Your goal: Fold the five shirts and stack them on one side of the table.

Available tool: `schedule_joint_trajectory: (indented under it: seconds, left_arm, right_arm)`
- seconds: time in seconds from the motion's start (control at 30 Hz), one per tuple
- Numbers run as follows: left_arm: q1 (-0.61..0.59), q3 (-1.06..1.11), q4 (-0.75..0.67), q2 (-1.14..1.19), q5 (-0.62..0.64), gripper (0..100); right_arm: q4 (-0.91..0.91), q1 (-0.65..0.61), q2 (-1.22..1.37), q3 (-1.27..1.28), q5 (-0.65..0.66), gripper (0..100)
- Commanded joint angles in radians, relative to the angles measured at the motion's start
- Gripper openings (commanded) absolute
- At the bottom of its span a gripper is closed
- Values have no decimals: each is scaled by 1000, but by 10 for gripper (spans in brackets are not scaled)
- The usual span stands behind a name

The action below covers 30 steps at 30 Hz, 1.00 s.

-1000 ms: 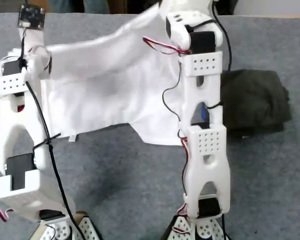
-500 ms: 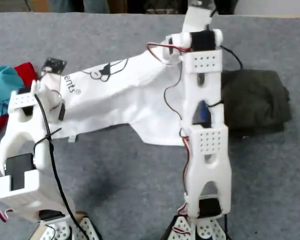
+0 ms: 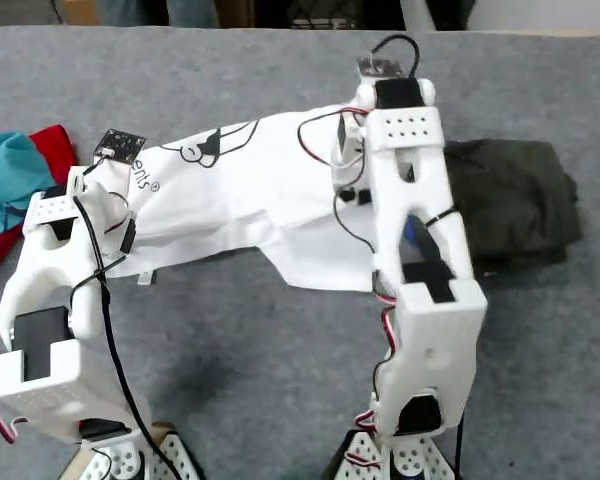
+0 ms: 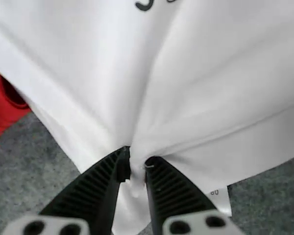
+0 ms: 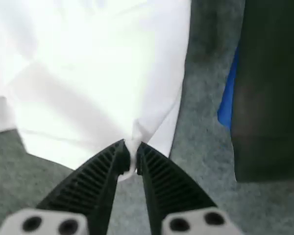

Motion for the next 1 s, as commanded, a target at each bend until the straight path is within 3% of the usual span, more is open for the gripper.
schedule_joint_trajectory:
  seconds: [0.0,0.23,0.53,0.97]
  left_arm:
    - [-7,-10,-12,-9,-21,28]
    - [-45,-13,-9,-9,-64,28]
    - [-44,-5,133,-106,-189,28]
    - [-45,71,169,-189,-319,29]
  right_arm:
    - [-18,32,-128,85,26,13]
    - [-81,77,-286,309,77,13]
    - [-486,58,-320,734,71,13]
    - [-503,48,-323,774,80,16]
